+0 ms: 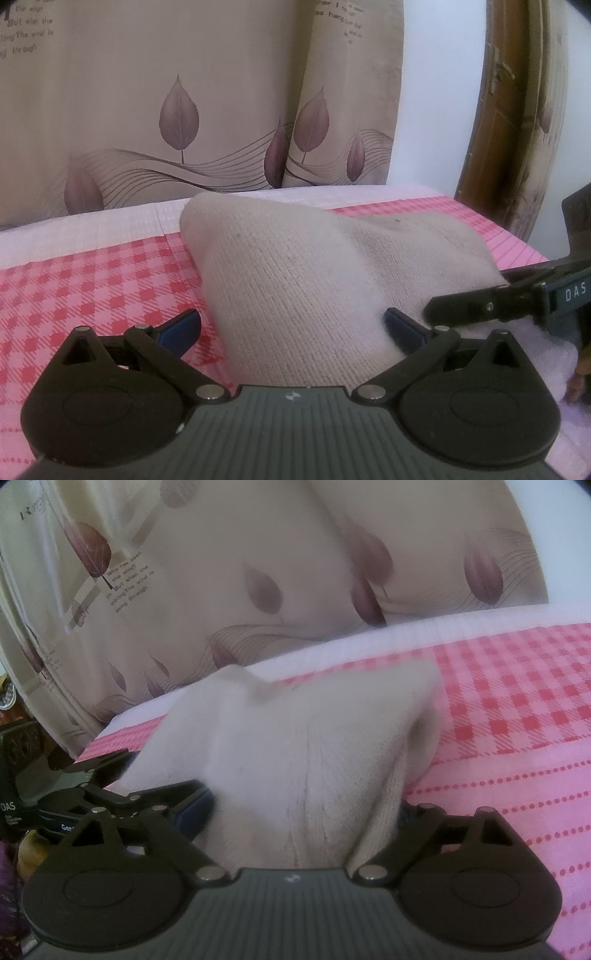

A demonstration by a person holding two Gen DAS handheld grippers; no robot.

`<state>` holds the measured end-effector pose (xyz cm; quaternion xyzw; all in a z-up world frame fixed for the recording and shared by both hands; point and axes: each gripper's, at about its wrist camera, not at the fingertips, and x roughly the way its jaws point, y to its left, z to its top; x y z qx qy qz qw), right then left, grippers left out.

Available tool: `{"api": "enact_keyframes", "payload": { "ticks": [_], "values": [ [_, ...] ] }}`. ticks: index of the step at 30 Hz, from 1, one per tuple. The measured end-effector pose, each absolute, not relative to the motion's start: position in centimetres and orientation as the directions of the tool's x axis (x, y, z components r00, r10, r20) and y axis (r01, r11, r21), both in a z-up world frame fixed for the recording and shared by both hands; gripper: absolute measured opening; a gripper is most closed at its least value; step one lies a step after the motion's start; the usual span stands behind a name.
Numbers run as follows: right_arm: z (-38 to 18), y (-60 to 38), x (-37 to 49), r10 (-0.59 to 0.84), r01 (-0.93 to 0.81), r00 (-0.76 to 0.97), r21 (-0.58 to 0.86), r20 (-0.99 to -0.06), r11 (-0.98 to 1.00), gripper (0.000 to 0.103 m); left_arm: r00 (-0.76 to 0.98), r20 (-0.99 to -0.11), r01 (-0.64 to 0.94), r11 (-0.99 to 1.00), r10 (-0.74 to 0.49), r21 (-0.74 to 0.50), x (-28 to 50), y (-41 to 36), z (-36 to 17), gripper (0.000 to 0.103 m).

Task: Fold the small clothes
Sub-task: 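Close the left gripper on the sweater bundle while the right gripper holds its edge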

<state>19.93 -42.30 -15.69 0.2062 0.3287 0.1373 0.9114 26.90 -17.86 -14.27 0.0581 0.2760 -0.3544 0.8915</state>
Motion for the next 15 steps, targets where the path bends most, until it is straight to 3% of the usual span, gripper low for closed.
{"api": "enact_keyframes", "payload": {
  "ticks": [15],
  "values": [
    [-16.1,-43.9,19.8,0.447,-0.1,0.734,0.57,-0.51,0.815,0.094,0.597,-0.533,0.665,0.741,-0.6,-0.088,26.8,-17.9,-14.3,0.103]
  ]
}}
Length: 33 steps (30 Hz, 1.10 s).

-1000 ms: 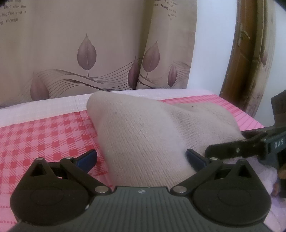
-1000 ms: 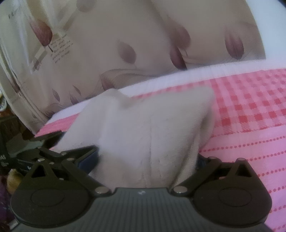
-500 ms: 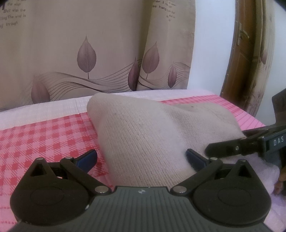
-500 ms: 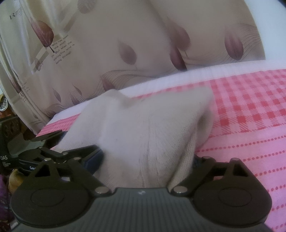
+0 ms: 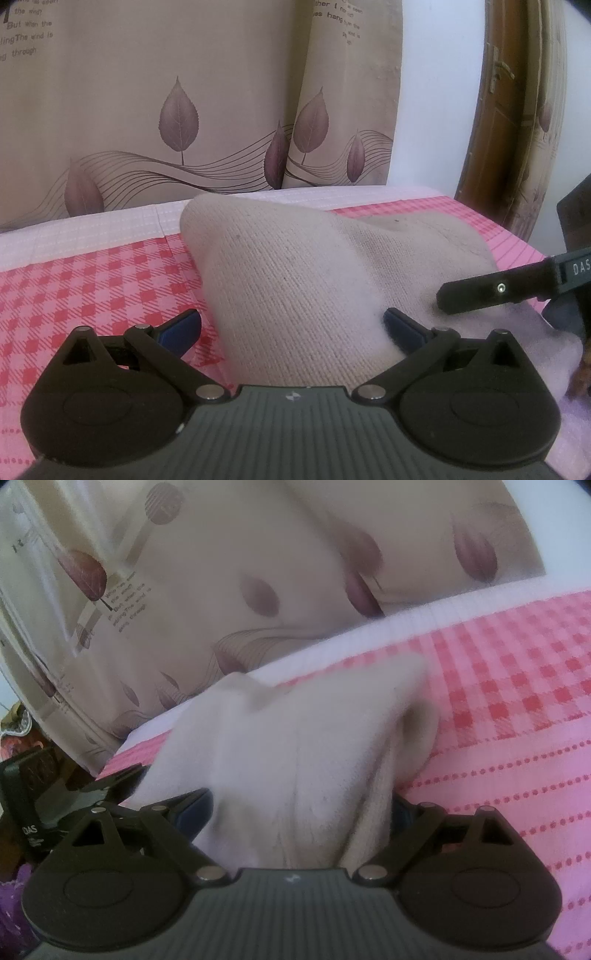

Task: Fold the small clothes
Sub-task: 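Close the left gripper on the sweater bundle while the right gripper holds its edge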

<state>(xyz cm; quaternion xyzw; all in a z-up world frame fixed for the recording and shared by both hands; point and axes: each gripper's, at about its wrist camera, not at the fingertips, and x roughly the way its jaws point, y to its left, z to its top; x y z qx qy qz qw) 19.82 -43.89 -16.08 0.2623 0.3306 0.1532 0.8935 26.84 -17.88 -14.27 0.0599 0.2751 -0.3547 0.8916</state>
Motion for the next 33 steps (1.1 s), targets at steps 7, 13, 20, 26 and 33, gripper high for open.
{"api": "enact_keyframes", "payload": {
  "ticks": [7,13,20,26,33],
  "values": [
    [-15.7,-42.3,19.3,0.414,-0.122,0.727,0.49,-0.547,0.863,0.081,0.606,-0.527,0.668,0.741,-0.596,-0.07,26.7,-18.0,-14.2,0.103],
    [-16.0,-42.7,18.9,0.435,-0.115,0.734,0.536,-0.522,0.836,0.062,0.629,-0.496,0.688,0.726,-0.599,-0.004,25.5,-18.3,-14.0,0.088],
    [-16.1,-43.0,19.1,0.448,-0.11,0.73,0.558,-0.517,0.823,0.061,0.631,-0.493,0.692,0.722,-0.6,0.007,25.3,-18.4,-13.9,0.086],
    [-16.4,-43.3,19.4,0.469,-0.101,0.719,0.59,-0.513,0.801,0.069,0.623,-0.498,0.695,0.719,-0.604,-0.003,25.4,-18.3,-13.8,0.087],
    [-16.0,-42.5,19.5,0.465,-0.117,0.724,0.573,-0.51,0.811,0.055,0.628,-0.468,0.703,0.711,-0.622,-0.002,24.8,-18.1,-13.6,0.065]
  ]
}}
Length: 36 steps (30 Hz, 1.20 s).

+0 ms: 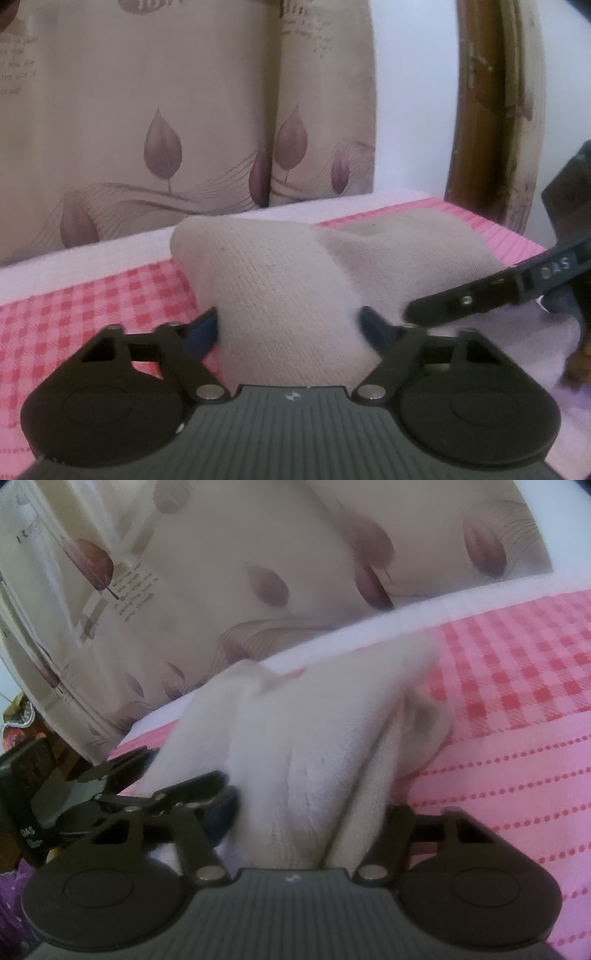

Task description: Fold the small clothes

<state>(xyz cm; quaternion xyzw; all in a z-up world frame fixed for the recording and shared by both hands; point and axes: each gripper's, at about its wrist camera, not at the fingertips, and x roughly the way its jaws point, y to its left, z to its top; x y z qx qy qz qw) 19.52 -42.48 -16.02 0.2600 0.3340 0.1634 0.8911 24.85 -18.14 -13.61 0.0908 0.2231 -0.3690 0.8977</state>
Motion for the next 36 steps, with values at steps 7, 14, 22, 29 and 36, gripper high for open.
{"api": "enact_keyframes", "payload": {
  "ticks": [7,14,22,29,36],
  "values": [
    [-15.4,-41.7,18.3,0.453,-0.115,0.755,0.585,-0.474,0.803,0.049,0.624,-0.461,0.693,0.72,-0.63,-0.046,24.7,-17.6,-12.7,0.057],
    [-15.5,-41.7,18.0,0.455,-0.095,0.757,0.61,-0.469,0.787,0.049,0.61,-0.491,0.693,0.719,-0.622,-0.05,25.1,-17.5,-12.4,0.063],
    [-16.1,-42.1,18.7,0.468,-0.091,0.729,0.607,-0.499,0.789,0.074,0.605,-0.503,0.692,0.72,-0.618,-0.053,26.2,-17.3,-13.1,0.088],
    [-16.0,-41.3,19.7,0.462,-0.109,0.723,0.577,-0.513,0.81,0.061,0.54,-0.502,0.703,0.69,-0.675,-0.171,27.5,-16.9,-14.2,0.07],
    [-15.7,-41.1,18.8,0.467,-0.081,0.758,0.644,-0.456,0.761,0.05,0.571,-0.475,0.7,0.7,-0.669,-0.144,26.0,-16.9,-13.1,0.054]
  ]
}}
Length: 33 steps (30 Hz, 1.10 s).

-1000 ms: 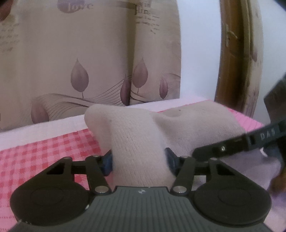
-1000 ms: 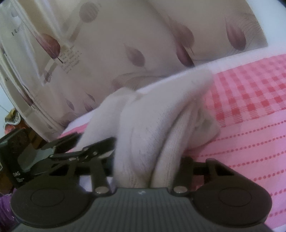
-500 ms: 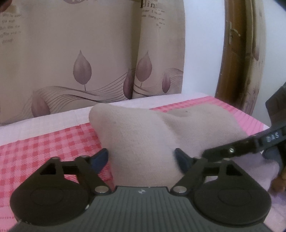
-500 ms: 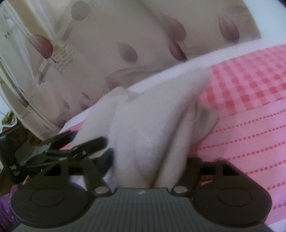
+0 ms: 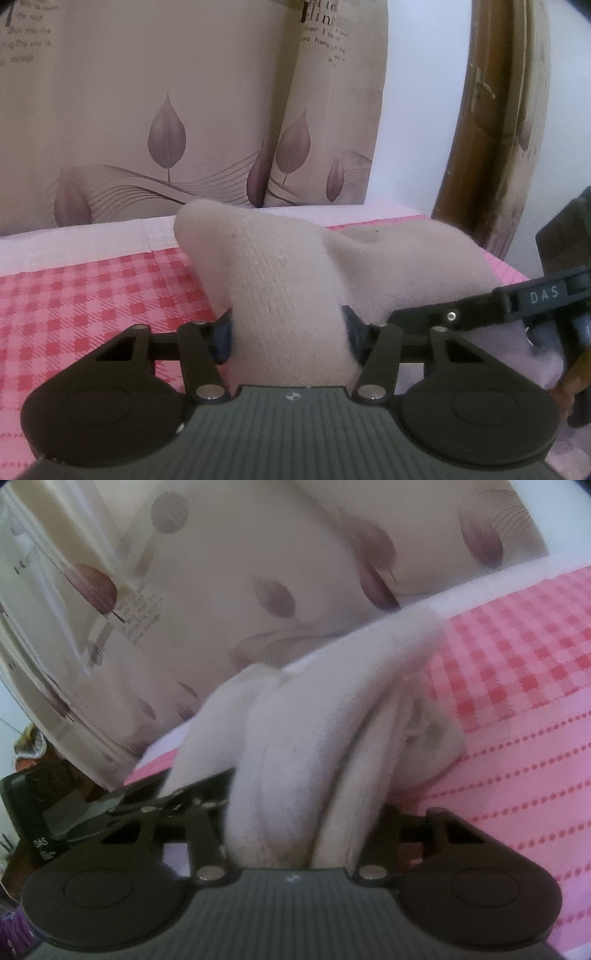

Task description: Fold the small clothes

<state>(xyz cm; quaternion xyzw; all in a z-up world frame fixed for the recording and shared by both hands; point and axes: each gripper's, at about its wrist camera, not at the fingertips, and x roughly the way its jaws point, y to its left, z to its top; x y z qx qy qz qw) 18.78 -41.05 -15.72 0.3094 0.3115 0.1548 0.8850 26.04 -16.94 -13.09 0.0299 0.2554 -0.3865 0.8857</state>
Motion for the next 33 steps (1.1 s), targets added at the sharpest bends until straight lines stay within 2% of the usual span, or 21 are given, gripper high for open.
{"api": "enact_keyframes", "payload": {
  "ticks": [5,33],
  "values": [
    [-15.6,-40.8,18.0,0.47,-0.077,0.77,0.669,-0.431,0.739,0.05,0.579,-0.473,0.697,0.704,-0.664,-0.135,25.4,-16.7,-12.4,0.05],
    [-13.5,-35.6,16.0,0.529,-0.122,0.773,0.736,-0.351,0.666,0.05,0.631,-0.466,0.652,0.75,-0.62,-0.114,22.1,-11.3,-9.7,0.046]
  ]
}}
